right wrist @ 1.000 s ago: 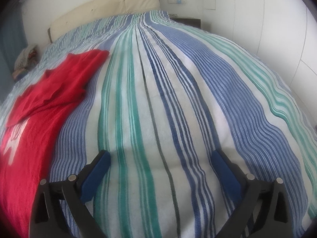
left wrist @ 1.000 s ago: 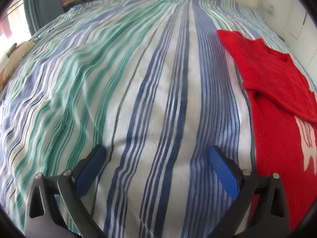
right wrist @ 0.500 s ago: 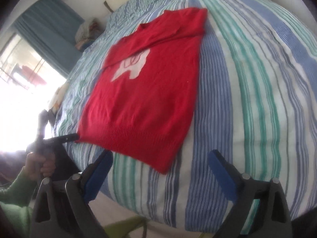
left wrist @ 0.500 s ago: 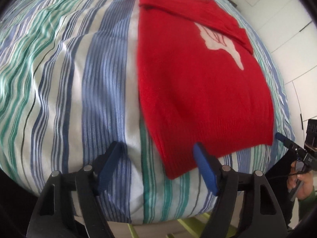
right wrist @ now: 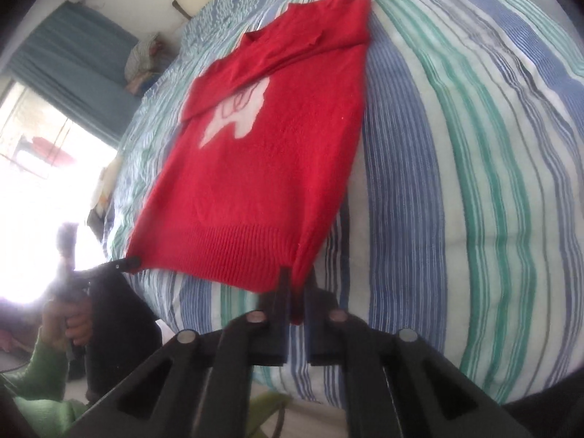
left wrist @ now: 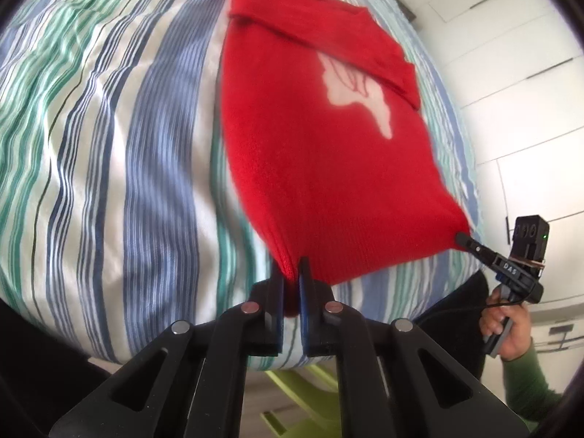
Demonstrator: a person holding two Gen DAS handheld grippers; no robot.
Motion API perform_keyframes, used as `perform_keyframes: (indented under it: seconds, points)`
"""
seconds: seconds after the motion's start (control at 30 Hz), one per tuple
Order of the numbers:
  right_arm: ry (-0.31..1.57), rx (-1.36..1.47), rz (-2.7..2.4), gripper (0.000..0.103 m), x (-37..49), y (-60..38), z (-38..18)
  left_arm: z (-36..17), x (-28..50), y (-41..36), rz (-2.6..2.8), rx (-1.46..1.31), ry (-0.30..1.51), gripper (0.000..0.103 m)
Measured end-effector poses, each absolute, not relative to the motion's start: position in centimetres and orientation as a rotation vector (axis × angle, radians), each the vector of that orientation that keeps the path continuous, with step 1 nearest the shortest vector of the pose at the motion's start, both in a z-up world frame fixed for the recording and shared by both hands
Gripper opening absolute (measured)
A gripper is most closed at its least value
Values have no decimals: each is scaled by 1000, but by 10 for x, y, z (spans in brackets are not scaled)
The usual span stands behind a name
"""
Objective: Fold small clothes
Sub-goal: 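Grasp the sweater hem with the right tool while the left tool grasps the hem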
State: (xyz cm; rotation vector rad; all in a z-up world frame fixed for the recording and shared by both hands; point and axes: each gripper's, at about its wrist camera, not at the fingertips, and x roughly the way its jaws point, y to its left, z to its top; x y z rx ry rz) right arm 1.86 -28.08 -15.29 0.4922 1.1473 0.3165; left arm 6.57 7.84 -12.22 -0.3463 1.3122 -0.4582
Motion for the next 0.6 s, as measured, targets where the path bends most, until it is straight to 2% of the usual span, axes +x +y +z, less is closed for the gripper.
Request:
perform_keyframes:
  seconds: [0.23, 0.37, 0.47, 0.5, 0.6]
  points:
    - [953, 579, 300, 5, 119, -302, -111, -66, 197, 87, -475, -441, 1105, 4]
    - [874, 568, 251, 5, 221, -315, -96, -75, 297, 76, -413, -436, 1104, 4]
    - [889, 572, 196, 5, 300, -323, -104, -92, 362, 60, -337, -385, 1113, 4]
    - [900, 580, 189, 5, 324, -324, -110, -96, 379, 57, -313, -359, 1109, 6]
    - [910, 604, 164, 8, 377, -328, -130, -108, 414, 55, -226, -320, 1096, 18]
